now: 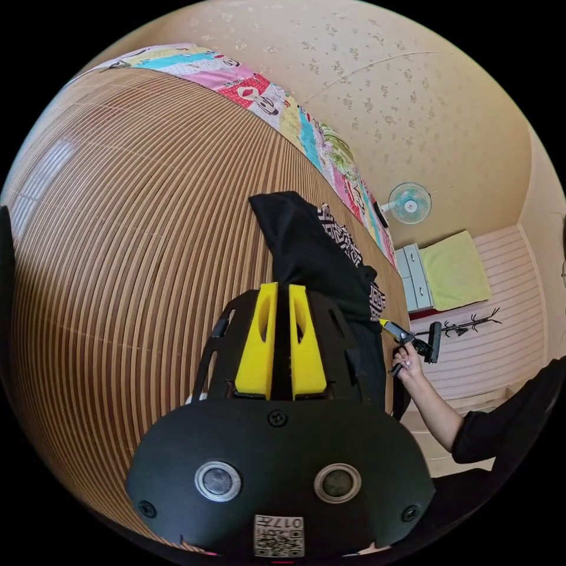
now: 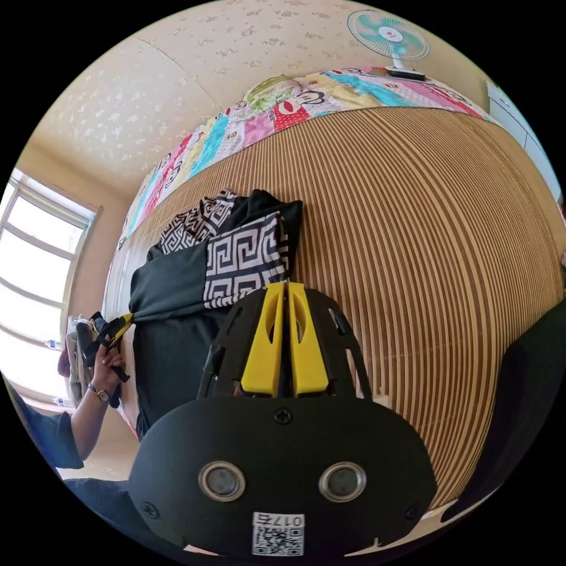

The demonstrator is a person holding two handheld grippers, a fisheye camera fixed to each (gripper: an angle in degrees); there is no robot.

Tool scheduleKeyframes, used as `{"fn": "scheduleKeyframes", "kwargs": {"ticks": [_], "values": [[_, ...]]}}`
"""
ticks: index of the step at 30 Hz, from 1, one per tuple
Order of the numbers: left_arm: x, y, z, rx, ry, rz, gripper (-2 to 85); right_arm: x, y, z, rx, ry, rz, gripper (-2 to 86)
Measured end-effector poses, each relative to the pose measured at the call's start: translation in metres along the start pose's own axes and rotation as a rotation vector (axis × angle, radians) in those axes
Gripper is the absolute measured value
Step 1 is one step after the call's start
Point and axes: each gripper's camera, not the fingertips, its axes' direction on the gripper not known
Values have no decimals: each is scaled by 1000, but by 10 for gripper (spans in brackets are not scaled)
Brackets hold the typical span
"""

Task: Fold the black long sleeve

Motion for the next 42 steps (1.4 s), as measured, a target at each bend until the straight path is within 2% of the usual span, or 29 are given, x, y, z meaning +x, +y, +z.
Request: {"fn": "scheduleKeyframes", "kwargs": {"ticks": [5,10,13,16,20,23,25,28,37,42], "values": [[-1,40,-38,-42,71,-54,102,12,17,-45,40,-67,-18,66],[11,146,-84,-234,-50,-81,111,36,71,-75,-138,-9,-41,63],[24,195,-95,-360,-110,-71,111,55,113,-96,-209,-33,15,55],[36,219,-97,-407,-142,-73,102,70,147,-114,-246,-59,79,50],[44,217,-93,-433,-204,-65,49,86,175,-130,-263,-88,124,61],[48,211,-97,-478,-139,-47,21,96,187,-133,-289,-131,122,72],[44,210,-112,-486,-30,-67,10,102,192,-131,-316,-166,116,79],[32,211,-140,-437,89,-149,3,110,201,-127,-347,-248,111,86],[32,189,-179,-470,160,-192,1,126,217,-115,-394,-338,145,33],[26,182,-193,-467,177,-237,1,139,224,-132,-349,-412,210,74]]}}
